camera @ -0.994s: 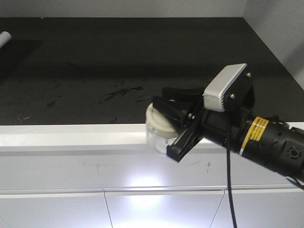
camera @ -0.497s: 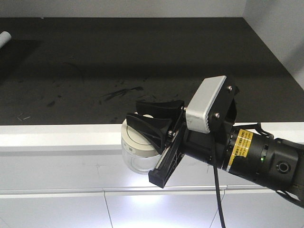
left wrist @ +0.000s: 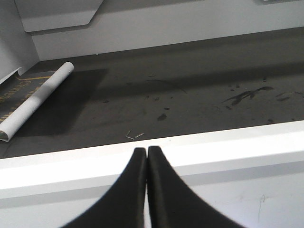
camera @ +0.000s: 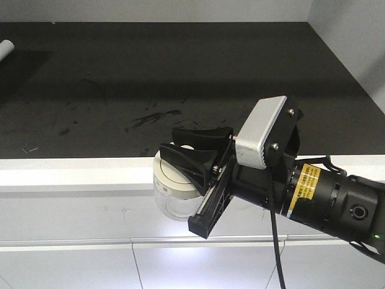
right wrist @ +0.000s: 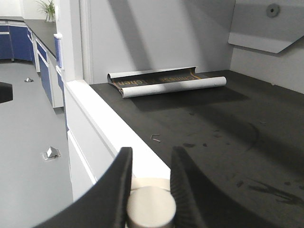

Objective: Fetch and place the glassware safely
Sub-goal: 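Hold the jar in the right gripper above the hood edge, then turn the base away from the hood while holding the jar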

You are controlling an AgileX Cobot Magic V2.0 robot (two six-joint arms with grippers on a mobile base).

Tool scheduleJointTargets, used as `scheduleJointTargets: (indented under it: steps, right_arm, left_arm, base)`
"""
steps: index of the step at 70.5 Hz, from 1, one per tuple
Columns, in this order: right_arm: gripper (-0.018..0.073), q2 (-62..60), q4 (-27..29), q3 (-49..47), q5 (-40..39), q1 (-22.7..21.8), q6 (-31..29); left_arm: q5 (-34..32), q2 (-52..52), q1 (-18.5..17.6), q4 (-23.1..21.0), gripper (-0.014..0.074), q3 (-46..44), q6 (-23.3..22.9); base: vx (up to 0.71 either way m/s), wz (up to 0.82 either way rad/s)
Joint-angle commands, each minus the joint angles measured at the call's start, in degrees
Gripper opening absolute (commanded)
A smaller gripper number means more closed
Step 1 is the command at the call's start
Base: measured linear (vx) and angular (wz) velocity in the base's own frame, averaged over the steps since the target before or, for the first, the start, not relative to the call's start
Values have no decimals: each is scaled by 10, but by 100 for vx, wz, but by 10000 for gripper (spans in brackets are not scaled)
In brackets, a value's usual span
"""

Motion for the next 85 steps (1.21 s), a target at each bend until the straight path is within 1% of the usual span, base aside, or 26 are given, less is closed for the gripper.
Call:
scheduleJointTargets:
  steps: [1,57,85]
  right_arm:
    - [-3,-19,21,-18,-43,0,2]
    - [-3,-19,21,-18,-44,0,2]
    - [-3,-19,21,-18,-44,0,2]
  left_arm:
    - [-41,6,-3,-4,-7,-14,-1]
    - [-41,6,-3,-4,-7,-14,-1]
    - [-41,6,-3,-4,-7,-14,-1]
  base:
    - [0,0]
    - [0,1]
    - [-4,17]
